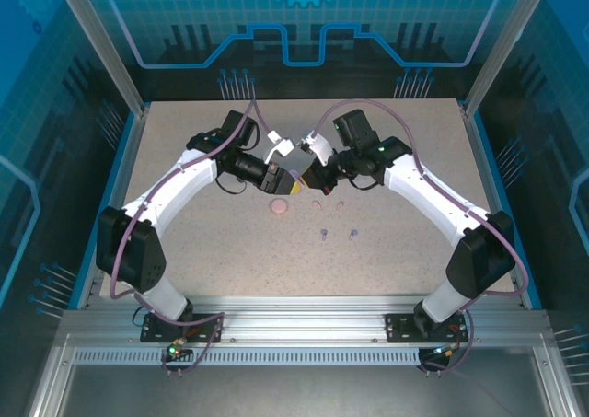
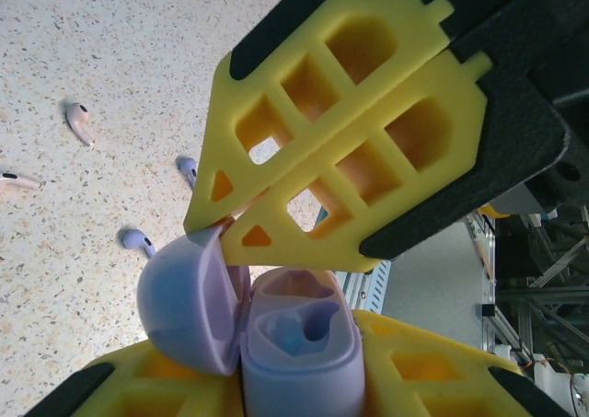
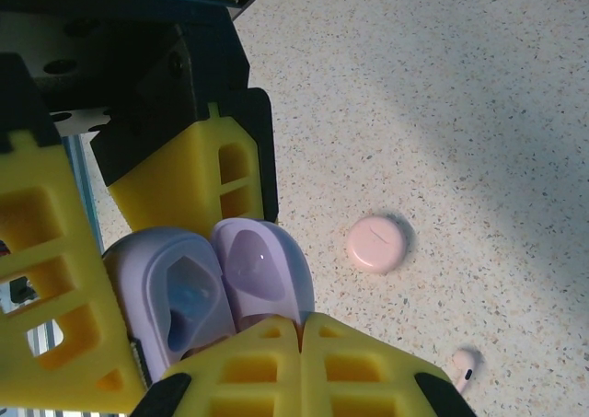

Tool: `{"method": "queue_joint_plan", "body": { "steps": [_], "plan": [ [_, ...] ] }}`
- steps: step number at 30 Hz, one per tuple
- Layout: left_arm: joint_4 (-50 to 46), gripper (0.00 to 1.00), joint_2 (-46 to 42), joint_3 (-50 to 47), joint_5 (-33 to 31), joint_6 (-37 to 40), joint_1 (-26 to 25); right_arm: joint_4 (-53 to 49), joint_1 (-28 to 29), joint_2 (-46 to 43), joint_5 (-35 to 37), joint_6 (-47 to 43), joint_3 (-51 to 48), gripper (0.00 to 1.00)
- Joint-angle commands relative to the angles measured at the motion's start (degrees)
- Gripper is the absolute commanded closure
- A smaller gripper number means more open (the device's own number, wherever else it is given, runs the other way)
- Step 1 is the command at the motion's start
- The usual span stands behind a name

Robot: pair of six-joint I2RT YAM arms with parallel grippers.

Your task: Insert the wireless bluetooth earbuds into the charging case

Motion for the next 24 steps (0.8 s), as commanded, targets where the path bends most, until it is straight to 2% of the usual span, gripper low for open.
{"method": "queue_joint_plan", "body": {
  "steps": [1, 7, 18, 24],
  "plan": [
    [0.3, 0.67, -0.5, 1.8, 3.4, 1.3, 0.0, -1.5, 0.9, 0.4, -2.7, -0.6, 1.7, 1.0],
    [1.0, 0.64, -0.9, 2.0, 3.8, 1.3, 0.0, -1.9, 0.9, 0.5, -2.7, -0.9, 1.9, 1.0],
    [2.6, 0.66, -1.2, 1.9, 4.0, 0.6, 0.1, -2.0, 0.9, 0.7, -3.3, -1.0, 1.9, 1.0],
    [4.4, 0.61, -1.6, 1.4, 3.4, -0.3, 0.6, -2.5, 0.9, 0.6, -3.5, -1.3, 2.1, 1.0]
  ]
}}
